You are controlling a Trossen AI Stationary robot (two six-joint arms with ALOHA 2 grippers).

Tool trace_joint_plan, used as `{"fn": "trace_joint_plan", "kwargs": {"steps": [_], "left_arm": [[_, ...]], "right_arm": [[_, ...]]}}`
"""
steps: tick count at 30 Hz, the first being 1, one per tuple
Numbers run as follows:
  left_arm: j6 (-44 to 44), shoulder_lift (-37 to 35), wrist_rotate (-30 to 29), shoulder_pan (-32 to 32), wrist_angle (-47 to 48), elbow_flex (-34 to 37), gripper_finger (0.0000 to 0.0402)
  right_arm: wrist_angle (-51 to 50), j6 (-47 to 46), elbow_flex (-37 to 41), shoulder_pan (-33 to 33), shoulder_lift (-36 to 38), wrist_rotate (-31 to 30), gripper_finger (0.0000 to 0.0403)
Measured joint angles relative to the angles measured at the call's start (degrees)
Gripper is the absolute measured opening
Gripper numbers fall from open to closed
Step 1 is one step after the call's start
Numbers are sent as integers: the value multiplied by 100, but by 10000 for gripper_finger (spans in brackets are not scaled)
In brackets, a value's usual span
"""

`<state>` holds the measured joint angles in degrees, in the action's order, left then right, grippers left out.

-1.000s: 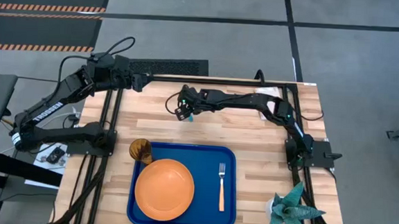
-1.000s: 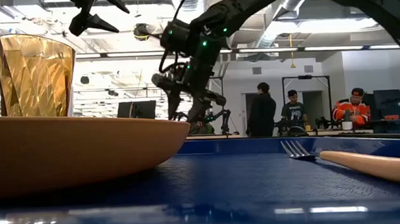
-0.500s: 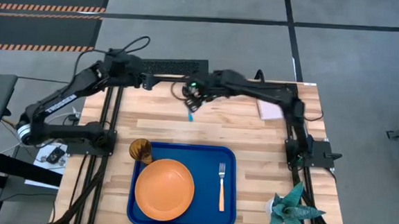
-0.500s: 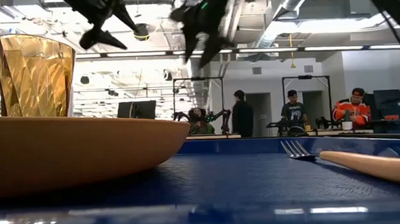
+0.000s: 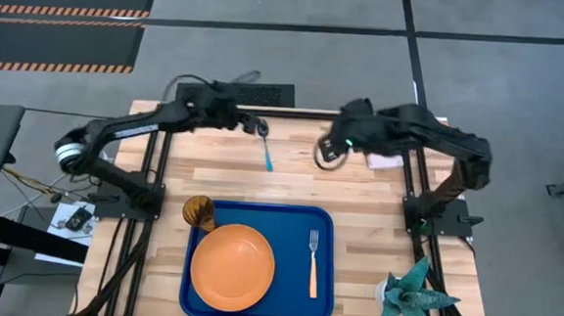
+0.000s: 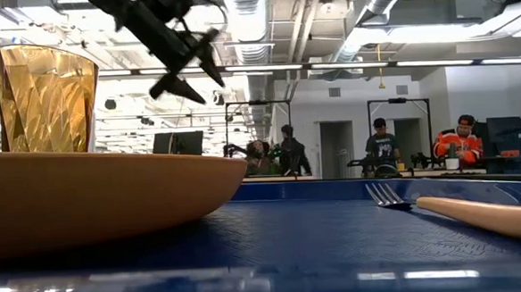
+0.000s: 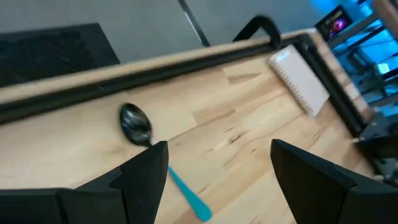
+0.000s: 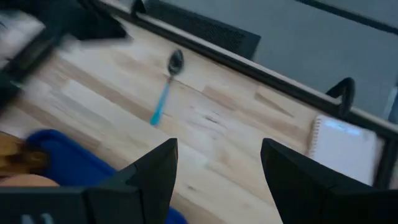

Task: Pick and place plate/cup/fork/spoon on tray
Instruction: Put the blue spoon on the blue tray to the left of the orange fork

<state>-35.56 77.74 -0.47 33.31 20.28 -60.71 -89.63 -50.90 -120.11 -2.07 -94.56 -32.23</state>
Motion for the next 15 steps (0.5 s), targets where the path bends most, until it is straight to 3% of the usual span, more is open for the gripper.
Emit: {"fn": "trace_joint_plan", "kwargs": {"steps": [4,15], "left_arm": [[-314,708,-293,-273,-492,0,270],[-870,2351,-580,-540,-706,2,270]], "right_arm": [[-33,-798,308,519,229,-380,254],[-32,-1992,1089,1195,236,-409,254]]}}
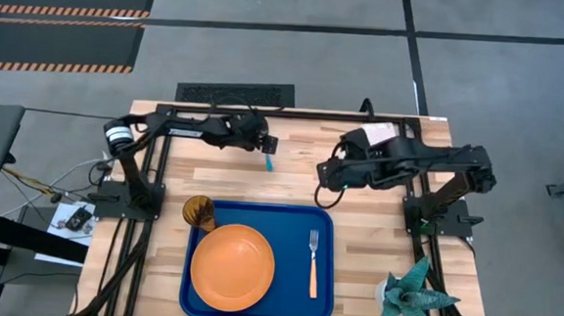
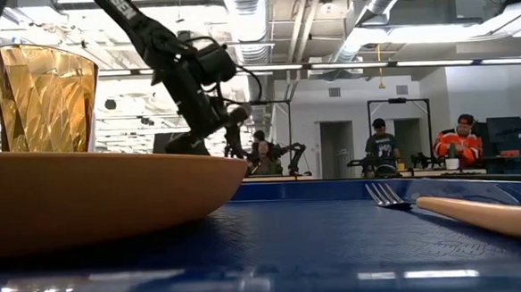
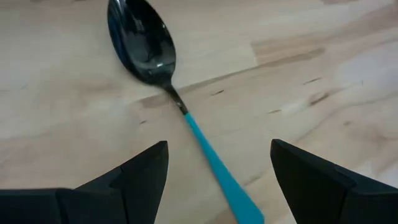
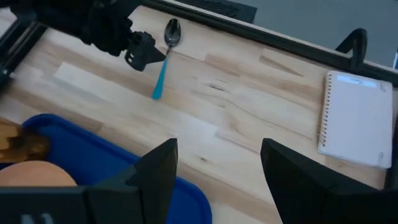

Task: Pick and place plate/cup/fork/spoon on tray
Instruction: Put the blue spoon on the blue tray to the left of the orange fork

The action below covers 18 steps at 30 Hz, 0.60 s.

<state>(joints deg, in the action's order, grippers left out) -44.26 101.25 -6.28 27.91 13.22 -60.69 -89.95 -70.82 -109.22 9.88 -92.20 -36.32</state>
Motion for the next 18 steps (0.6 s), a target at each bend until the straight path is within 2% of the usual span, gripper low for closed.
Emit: {"fn": "trace_joint_plan", "kwargs": {"steps": [5,9,12,18], "left_arm": [[-333,214,-287,-38,-141,-4,270],[-623,463,-190,21,-133,-31,263],[-588,752,-42,19,-93,-228,252],[-647,1225,-157,-27,408,-689,222]], "right_arm": [[20,-250,95,98,-2,-43,254],[24,-237,95,196,-2,-149,254],[22,-232,95,257,-2,-241,254],[18,-224,95,334,-2,-262,254]]}}
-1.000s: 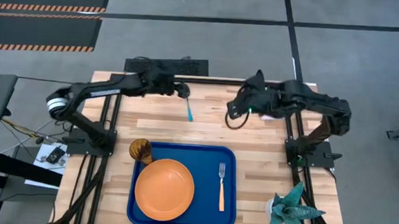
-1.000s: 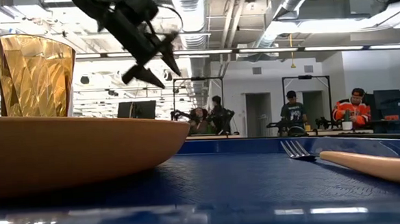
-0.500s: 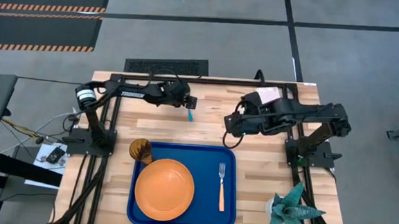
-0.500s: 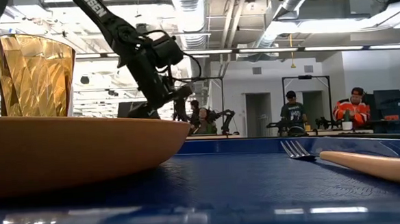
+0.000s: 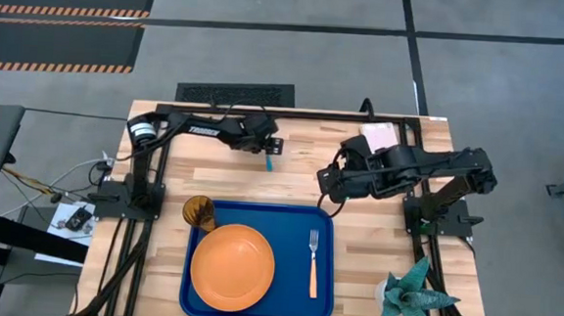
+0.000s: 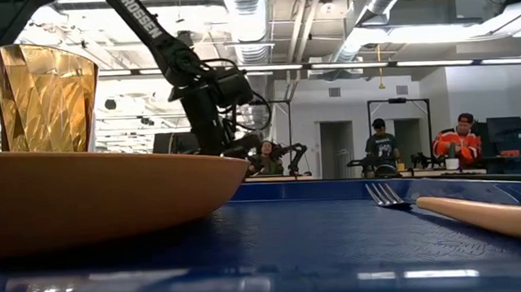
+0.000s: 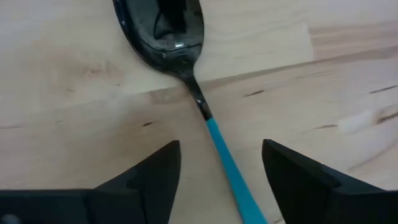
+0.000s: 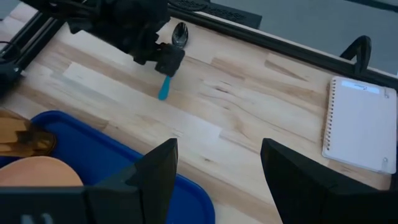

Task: Pick and place plate/cup/fork/spoon on tray
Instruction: Put the blue spoon on the blue tray to the left of the orange fork

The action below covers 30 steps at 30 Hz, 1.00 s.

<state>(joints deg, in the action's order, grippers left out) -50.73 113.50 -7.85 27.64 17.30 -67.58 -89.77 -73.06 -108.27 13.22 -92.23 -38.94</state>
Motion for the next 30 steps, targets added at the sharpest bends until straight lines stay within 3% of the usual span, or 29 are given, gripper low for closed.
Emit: {"fn": "trace_joint_plan", "kwargs": {"steps": [5,14,21,30], "left_arm": [[-29,270,159,57,710,-364,166],[-56,279,412,127,872,-366,14],[276,187,491,120,959,-404,4],[358,-621,683,-24,1077,-487,1]], "right_arm": [[-20,0,0,75,0,-4,254],[-23,2,-2,237,0,-4,254],[-23,2,-4,415,0,2,254],[-23,-1,-11,600,304,-3,254]]}}
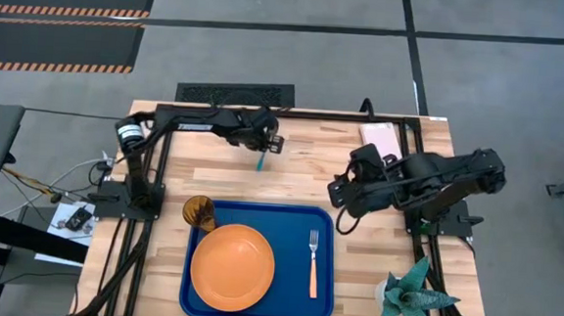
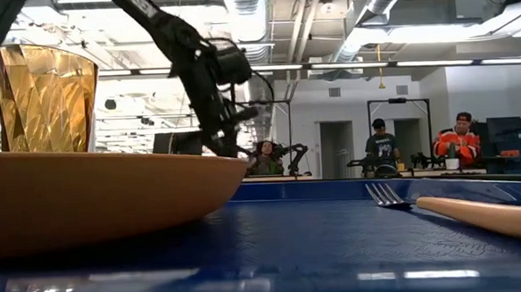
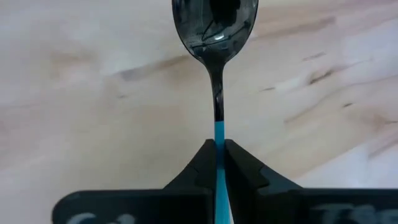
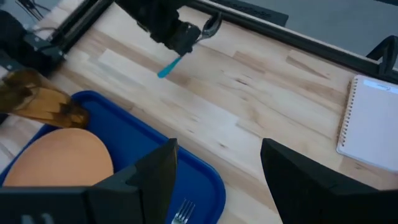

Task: Pick and place plate/cup/fork/spoon on tray
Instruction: Put the blue spoon on the blue tray to the left of the orange fork

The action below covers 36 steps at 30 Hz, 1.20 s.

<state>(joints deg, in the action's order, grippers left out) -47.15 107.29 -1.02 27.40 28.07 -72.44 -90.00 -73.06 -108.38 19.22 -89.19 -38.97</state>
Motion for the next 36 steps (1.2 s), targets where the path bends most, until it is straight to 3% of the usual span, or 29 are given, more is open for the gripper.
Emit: {"fn": "trace_joint_plan", "kwargs": {"steps": [9,17,22,30,33,36], "left_arm": [[-209,-1087,-67,-743,451,-2,1],[-653,-2387,-921,-1677,610,-7,0],[-816,-3026,-1890,-2566,586,-17,0],[-1980,-3084,-3588,-4159,538,-20,0],[-2588,-2856,-4062,-4569,543,-17,0],[-3191,-2588,-4165,-4792,378,-17,0]], "right_arm": [[1,19,0,44,443,-2,254],[0,159,2,133,873,-231,254],[-1,161,2,9,1091,-405,254],[-1,753,2,-312,1137,-150,254],[-1,1186,2,-369,1137,90,254],[-1,1585,2,-347,1137,155,254]]}}
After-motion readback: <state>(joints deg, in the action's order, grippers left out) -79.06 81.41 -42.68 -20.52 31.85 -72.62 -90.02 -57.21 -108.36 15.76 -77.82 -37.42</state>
